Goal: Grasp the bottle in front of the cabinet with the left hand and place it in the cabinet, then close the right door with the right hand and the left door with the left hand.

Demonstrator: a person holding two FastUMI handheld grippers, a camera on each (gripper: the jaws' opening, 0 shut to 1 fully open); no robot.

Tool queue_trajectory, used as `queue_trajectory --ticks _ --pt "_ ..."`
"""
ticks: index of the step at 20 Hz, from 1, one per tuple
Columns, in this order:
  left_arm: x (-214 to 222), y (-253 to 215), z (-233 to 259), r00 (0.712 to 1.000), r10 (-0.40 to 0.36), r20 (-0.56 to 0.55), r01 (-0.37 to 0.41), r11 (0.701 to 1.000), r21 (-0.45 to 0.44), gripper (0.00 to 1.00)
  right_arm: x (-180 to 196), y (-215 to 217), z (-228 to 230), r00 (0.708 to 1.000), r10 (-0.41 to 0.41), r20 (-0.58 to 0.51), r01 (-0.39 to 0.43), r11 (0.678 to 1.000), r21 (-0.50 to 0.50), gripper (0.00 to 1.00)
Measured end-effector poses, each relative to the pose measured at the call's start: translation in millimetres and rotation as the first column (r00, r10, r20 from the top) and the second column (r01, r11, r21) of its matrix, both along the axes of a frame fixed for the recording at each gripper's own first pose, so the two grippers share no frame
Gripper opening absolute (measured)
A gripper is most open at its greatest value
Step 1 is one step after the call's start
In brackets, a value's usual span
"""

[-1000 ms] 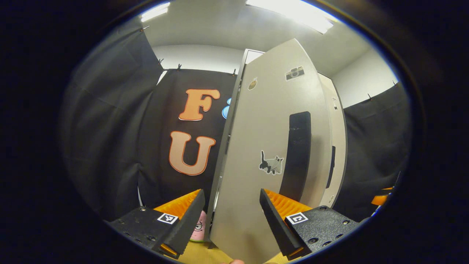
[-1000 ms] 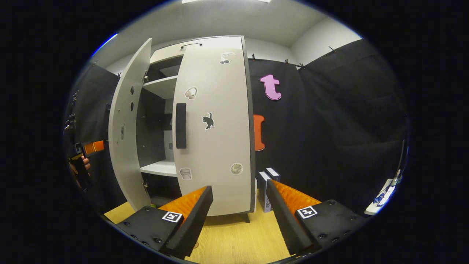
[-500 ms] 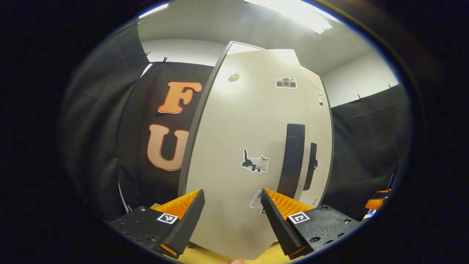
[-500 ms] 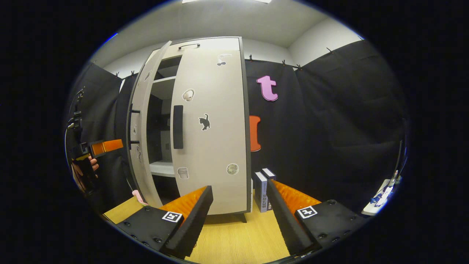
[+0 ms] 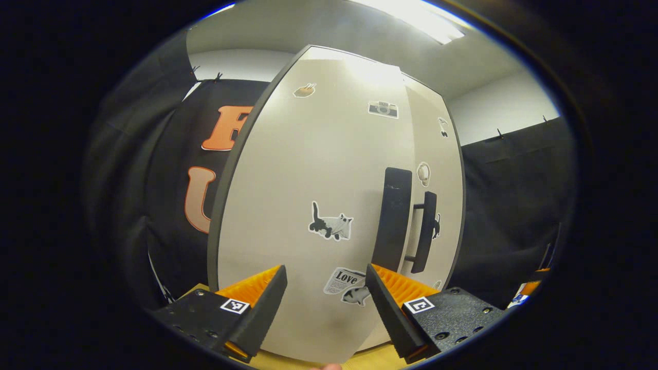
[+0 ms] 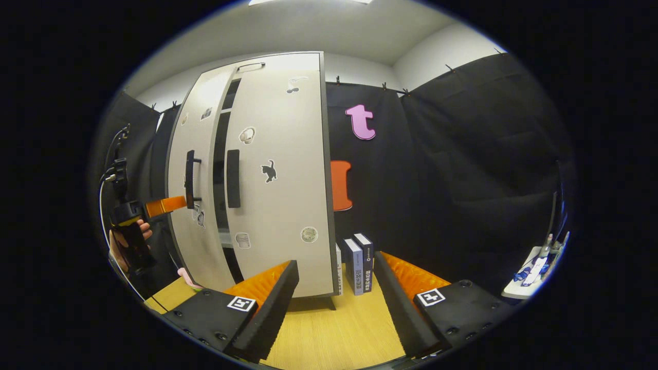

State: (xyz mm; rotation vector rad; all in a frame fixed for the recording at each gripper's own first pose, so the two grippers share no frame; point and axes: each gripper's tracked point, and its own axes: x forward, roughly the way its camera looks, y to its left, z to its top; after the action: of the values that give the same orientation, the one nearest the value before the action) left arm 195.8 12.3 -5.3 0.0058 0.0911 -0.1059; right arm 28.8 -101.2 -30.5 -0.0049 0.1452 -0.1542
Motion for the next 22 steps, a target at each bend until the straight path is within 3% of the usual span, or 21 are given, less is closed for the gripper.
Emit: queue_trajectory --ticks 13,19,22 --pt "6 -16 2 0.999 0.027 0.031 -0.028 0.999 0.045 0.94 -11 -24 5 0.998 -0.055 0.006 0.055 0.998 -0.010 0.97" --pt "-41 -17 32 0.998 0.040 0.048 -0.041 0.999 0.017 0.94 -2 -10 6 1.000 -0.021 0.022 0.021 1.000 0.010 0.98" --pt "-71 -1 31 0.995 0.089 0.035 -0.089 0.996 0.001 0.94 6 0 7 0.999 -0.004 0.037 0.004 1.000 0.007 0.97"
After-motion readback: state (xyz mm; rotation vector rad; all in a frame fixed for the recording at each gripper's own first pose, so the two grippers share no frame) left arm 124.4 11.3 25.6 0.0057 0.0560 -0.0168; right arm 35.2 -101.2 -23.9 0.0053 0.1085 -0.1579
